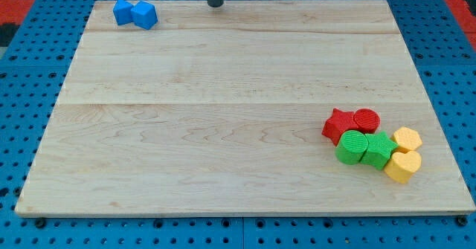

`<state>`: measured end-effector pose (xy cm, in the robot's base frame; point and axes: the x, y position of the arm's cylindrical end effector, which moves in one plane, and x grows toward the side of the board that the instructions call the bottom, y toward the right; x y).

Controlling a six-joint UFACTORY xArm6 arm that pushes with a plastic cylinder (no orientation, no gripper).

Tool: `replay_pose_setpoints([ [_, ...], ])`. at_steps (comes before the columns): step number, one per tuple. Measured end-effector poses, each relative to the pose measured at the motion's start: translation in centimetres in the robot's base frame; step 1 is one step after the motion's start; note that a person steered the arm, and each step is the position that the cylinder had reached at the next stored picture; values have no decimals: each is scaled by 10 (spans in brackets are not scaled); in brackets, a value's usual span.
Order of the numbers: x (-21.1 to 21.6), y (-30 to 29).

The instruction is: Arrange the blue blocks vertically

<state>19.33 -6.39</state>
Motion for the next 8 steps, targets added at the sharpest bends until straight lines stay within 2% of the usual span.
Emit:
replay_pose_setpoints([
  [3,-2,-12],
  [6,3,-159],
  [7,58,-162],
  [8,122,-117],
])
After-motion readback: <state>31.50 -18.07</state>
